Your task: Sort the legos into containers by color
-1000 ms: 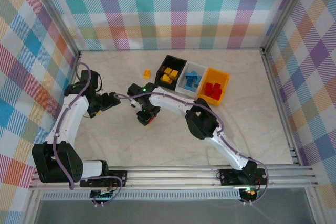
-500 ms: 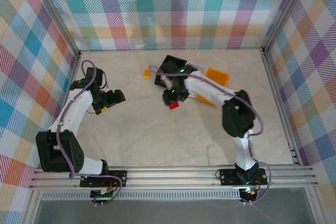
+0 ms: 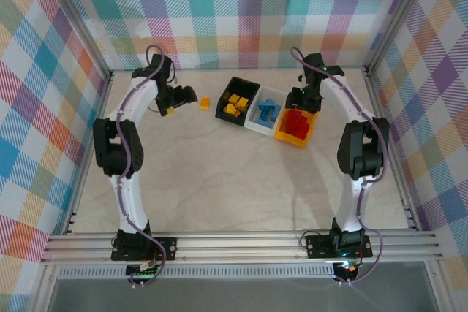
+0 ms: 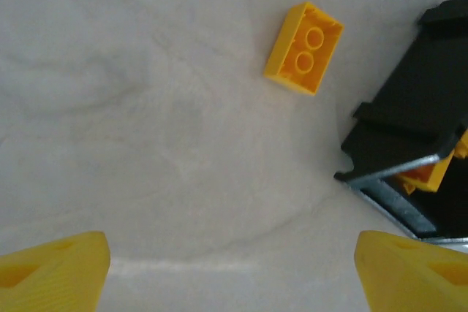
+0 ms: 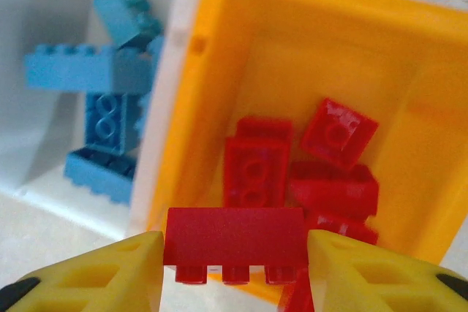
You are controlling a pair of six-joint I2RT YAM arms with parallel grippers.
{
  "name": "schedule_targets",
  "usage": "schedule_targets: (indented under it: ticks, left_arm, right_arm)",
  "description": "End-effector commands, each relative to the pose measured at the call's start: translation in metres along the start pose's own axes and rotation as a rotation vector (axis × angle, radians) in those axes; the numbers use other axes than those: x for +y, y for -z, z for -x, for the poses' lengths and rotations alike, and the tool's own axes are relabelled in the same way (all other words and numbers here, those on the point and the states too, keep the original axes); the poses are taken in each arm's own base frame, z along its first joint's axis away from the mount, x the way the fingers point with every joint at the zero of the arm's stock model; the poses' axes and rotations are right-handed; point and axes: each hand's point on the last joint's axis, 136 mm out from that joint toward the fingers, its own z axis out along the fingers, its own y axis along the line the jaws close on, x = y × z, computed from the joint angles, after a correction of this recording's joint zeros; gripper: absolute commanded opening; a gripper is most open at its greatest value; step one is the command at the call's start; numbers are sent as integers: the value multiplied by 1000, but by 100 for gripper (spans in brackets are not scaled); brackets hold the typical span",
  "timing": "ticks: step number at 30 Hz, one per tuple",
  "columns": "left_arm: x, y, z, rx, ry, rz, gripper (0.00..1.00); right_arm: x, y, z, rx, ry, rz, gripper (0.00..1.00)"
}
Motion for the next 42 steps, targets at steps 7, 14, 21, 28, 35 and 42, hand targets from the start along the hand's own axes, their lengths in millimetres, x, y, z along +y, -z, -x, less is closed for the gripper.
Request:
schedule_targets:
  ticks: [7,14,21,28,35,42]
  left_arm:
    - [-29,-48,11,63,-49,30,85]
    - [-51,-79,31,6,-137,28,83]
    - [-39,-104,36,-20,-178,126,79]
    - [-38,-125,35,-38,-233,181,77]
    - [-32,-141,26,-15,-263,223,77]
    - [-28,-149,24,-9,-262,231,77]
  right_arm:
    - [1,-4,20,6,-28,76,73]
    - [13,34,7,-11,-4,137,74]
    - [21,65,-12,-15,-4,192,74]
    - [32,78,-17,-15,-36,253,73]
    - [41,79,-16,-18,-59,295,73]
    - [52,75,-15,-1,-68,326,73]
